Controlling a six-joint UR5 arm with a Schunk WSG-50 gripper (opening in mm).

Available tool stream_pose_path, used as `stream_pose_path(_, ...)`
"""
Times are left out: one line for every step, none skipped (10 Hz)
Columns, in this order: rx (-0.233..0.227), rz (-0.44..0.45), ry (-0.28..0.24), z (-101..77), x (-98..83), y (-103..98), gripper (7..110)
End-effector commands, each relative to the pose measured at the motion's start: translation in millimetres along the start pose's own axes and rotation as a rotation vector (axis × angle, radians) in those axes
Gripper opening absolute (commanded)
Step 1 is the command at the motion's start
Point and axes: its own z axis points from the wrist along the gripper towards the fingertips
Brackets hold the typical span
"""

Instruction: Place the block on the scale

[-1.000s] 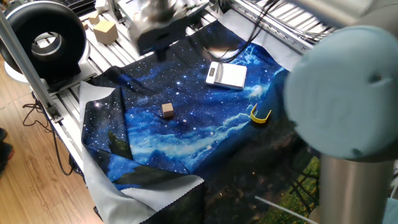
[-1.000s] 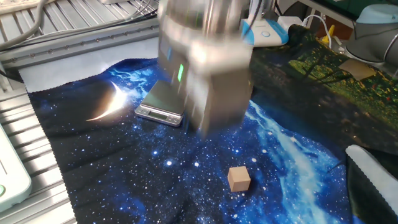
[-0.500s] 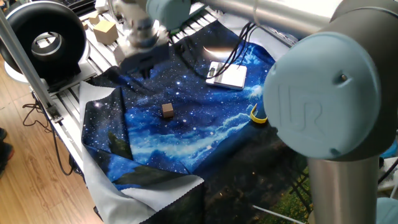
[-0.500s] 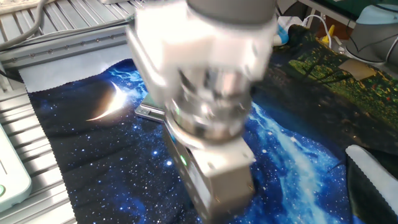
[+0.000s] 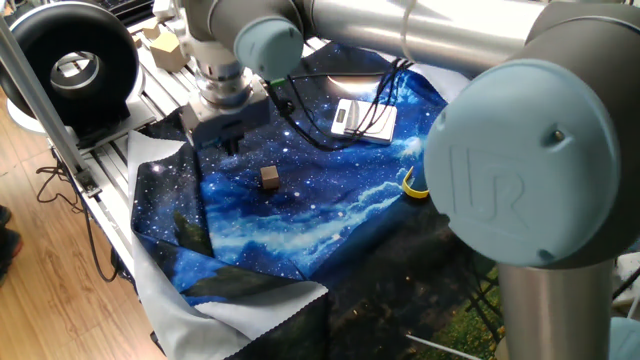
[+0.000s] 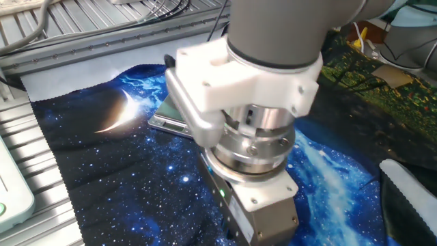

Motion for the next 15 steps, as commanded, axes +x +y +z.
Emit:
stream_pose_path(0.029,0.007,0.003,-0.7,8.6,-22.2,7)
stream_pose_path(0.025,0.009,0.007,-1.0,11.7,-25.8,7)
stream_pose_path(0.022,0.015,0.011,-1.4,15.0,-30.9,7)
stream_pose_path(0.017,0.022,0.016,-1.6,19.1,-34.3,7)
stream_pose_path(0.006,0.027,0.017,0.4,22.4,-36.0,7)
stream_pose_path(-0.014,0.028,0.015,1.0,23.0,-33.8,7)
stream_pose_path(-0.03,0.027,0.005,-3.3,18.3,-32.9,7)
stream_pose_path(-0.033,0.035,0.0,-7.4,15.7,-32.5,7)
stream_pose_path(-0.023,0.036,-0.004,-9.1,15.5,-35.2,7)
stream_pose_path(-0.017,0.031,-0.007,-8.9,16.3,-37.6,7)
stream_pose_path(0.0,0.024,-0.01,-9.7,21.8,-43.4,7)
stream_pose_path(-0.005,0.024,-0.008,-12.0,28.1,-43.3,7)
stream_pose_path(-0.003,0.023,-0.008,-14.3,33.4,-44.2,7)
stream_pose_path(-0.003,0.019,-0.008,-16.0,36.5,-44.7,7)
stream_pose_path(-0.005,0.016,-0.01,-15.9,38.1,-44.1,7)
